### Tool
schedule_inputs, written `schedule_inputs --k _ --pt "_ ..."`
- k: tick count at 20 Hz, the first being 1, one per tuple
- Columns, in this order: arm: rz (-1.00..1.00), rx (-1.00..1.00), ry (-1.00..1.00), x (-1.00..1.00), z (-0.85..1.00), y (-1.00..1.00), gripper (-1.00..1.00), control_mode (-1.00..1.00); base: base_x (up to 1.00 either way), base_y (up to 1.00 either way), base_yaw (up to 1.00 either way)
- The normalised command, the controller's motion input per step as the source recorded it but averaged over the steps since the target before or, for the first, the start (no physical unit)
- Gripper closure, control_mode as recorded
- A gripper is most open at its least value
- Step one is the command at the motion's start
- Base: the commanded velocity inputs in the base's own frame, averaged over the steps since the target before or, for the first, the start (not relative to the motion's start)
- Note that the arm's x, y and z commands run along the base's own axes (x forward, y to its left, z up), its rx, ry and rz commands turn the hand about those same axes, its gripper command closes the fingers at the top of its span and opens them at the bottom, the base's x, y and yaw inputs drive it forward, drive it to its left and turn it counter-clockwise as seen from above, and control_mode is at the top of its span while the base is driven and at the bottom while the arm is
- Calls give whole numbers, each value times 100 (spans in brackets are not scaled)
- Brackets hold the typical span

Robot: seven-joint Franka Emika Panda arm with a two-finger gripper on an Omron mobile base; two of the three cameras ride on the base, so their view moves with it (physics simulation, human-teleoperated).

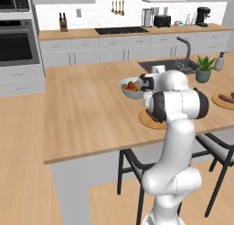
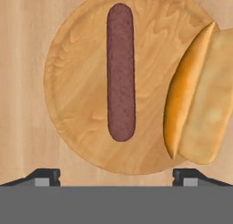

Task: Place one bun and one sausage from the bowl on each plate.

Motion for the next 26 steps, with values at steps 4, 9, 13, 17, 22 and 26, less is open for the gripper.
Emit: schedule_inputs --k 4,9,13,17,22,26 --pt "5 1 -6 -100 37 -2 -100 -100 0 0 0" --pt "13 5 -12 -100 8 -18 -100 -100 0 0 0" --pt "19 11 -9 -94 20 -15 -100 -100 0 0 0" --pt "13 4 -4 -34 78 -6 -100 -100 0 0 0" --pt "3 -5 -10 -28 100 3 -100 -100 0 0 0" --pt "1 4 -9 -52 17 -11 -100 -100 0 0 0"
